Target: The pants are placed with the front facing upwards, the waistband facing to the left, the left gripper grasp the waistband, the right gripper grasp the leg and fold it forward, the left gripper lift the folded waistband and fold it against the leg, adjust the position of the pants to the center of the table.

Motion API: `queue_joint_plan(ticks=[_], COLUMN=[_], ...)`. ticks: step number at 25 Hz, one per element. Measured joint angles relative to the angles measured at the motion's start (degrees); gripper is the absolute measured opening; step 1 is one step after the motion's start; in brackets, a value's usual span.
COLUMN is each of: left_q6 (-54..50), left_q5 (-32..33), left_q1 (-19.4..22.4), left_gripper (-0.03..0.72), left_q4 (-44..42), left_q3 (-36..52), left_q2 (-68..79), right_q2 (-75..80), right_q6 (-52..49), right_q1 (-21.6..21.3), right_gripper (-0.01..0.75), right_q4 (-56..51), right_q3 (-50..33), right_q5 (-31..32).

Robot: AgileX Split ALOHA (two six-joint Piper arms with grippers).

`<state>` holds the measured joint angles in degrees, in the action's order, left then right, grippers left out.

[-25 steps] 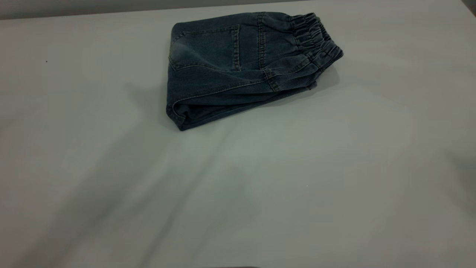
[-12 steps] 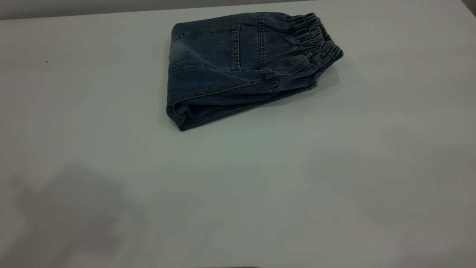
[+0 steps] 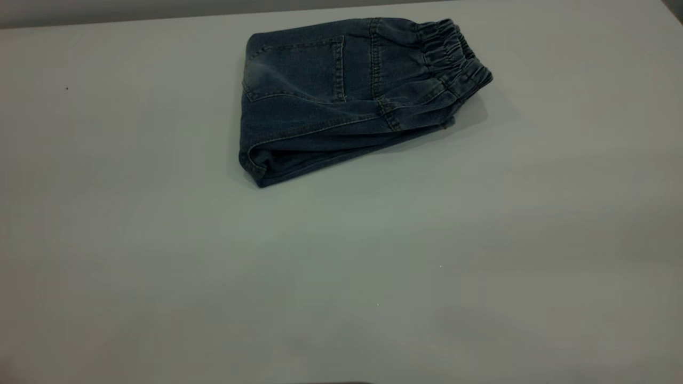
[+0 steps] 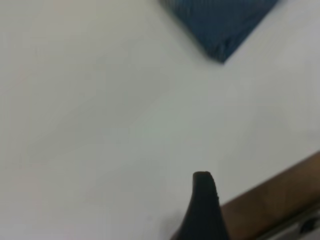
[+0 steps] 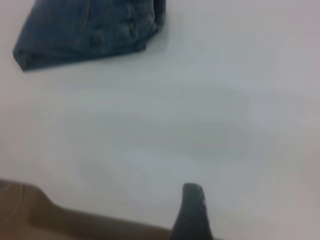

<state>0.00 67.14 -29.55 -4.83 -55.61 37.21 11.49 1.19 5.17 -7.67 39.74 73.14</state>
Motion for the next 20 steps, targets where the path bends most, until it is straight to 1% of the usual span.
queue_joint_plan(ticks=[2, 6, 9, 14, 20], left_q6=[0.0, 0.0, 0.0, 0.0, 0.0], left_q5=[0.0, 0.0, 0.0, 0.0, 0.0], left_q1=[0.0, 0.0, 0.0, 0.0, 0.0], left_gripper=[0.516, 0.516, 0.516, 0.516, 0.516], left_q4=[0.0, 0.0, -0.04, -0.06, -0.11], left_q3=[3.68, 10.14, 14.33, 19.59, 23.41], left_q2=[-2.74, -7.34, -10.25, -14.18, -18.33], right_q2=[-2.47, -6.49, -8.12, -8.33, -8.33], right_q6=[1.49, 3.89, 4.3, 4.34, 4.34], right_q1=[0.0, 0.0, 0.0, 0.0, 0.0], right_gripper=[0.506, 0.506, 0.506, 0.506, 0.506], right_q4=[0.0, 0.0, 0.0, 0.0, 0.0], right_q3=[-3.32, -9.06, -12.02, -12.5, -12.5], right_q5=[-1.26, -6.43, -7.08, -7.65, -7.78])
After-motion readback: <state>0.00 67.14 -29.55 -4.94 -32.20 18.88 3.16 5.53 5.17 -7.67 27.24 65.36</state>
